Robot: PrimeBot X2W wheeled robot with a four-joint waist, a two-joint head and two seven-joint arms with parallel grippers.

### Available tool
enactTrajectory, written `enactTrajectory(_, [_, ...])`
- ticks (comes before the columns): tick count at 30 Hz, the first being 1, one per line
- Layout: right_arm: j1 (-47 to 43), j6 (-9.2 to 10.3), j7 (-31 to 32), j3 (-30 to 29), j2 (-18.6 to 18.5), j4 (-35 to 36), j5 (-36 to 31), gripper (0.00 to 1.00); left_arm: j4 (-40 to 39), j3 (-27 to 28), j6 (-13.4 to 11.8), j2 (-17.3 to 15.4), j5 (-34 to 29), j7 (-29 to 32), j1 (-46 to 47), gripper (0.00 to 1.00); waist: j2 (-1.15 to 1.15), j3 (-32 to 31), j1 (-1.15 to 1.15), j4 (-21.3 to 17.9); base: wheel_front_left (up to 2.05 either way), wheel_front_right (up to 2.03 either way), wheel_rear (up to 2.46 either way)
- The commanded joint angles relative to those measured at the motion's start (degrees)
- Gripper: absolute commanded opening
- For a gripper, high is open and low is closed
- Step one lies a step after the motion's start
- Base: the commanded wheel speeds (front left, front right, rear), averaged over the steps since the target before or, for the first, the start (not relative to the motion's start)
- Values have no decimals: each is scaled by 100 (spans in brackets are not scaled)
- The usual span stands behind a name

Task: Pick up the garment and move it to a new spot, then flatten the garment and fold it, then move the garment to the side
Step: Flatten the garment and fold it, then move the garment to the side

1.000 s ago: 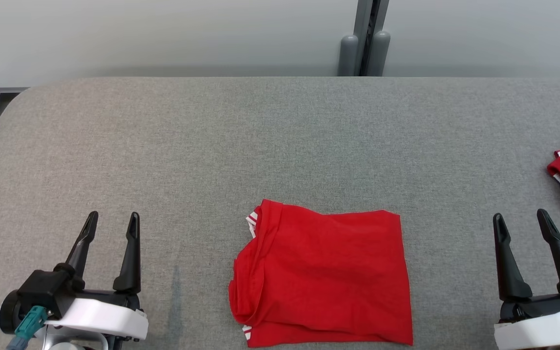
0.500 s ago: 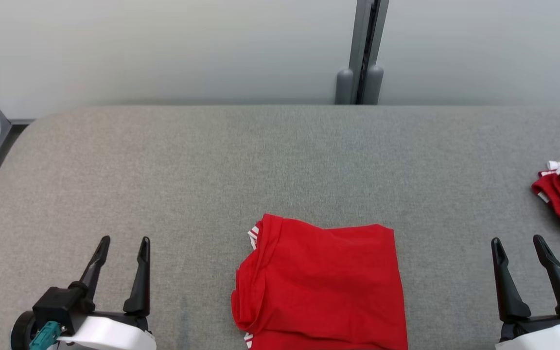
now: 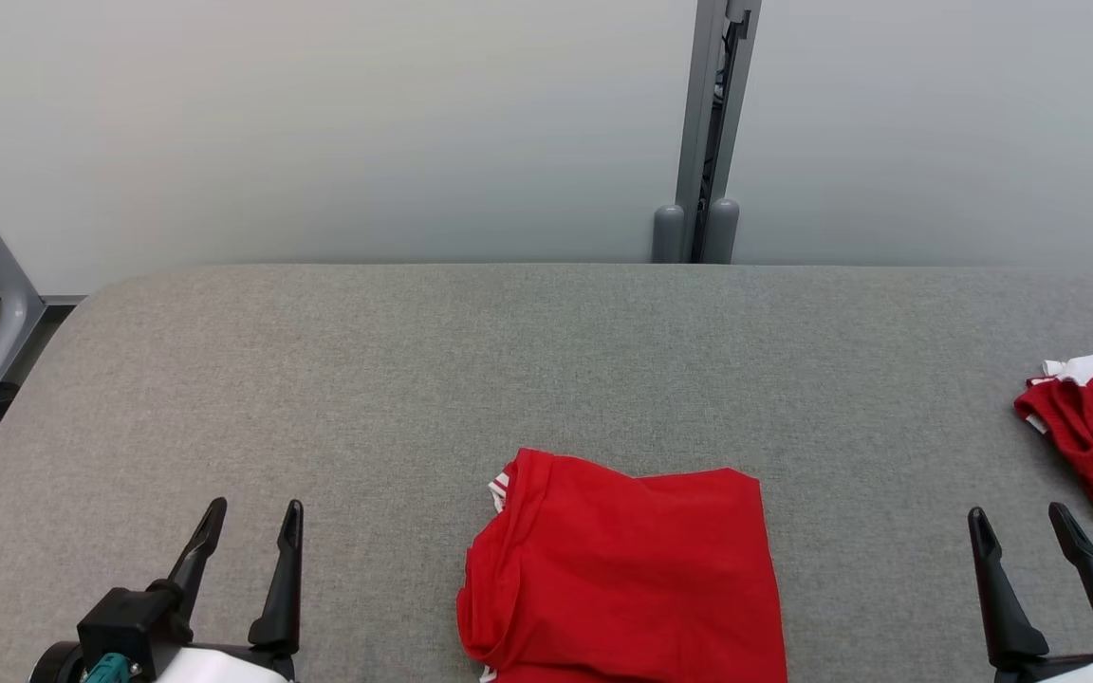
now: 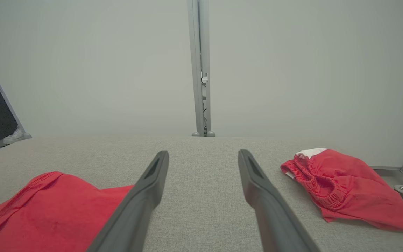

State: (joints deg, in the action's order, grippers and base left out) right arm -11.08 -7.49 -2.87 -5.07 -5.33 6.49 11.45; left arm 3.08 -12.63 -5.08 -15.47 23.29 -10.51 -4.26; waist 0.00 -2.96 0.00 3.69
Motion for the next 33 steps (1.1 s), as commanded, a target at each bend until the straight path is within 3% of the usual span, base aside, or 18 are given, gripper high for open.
enactTrajectory(1, [-55,-1,45,-24,-31,6,-15,100,-22,14,-35,-43,20,22,-46,100,0,-30,0,-21,0,0,0])
enactTrajectory(33, [13,-1,-44,48,10,47,40,100,-243,-18,-260,-94,143,210,-195,100,0,-47,0,-143,0,0,0])
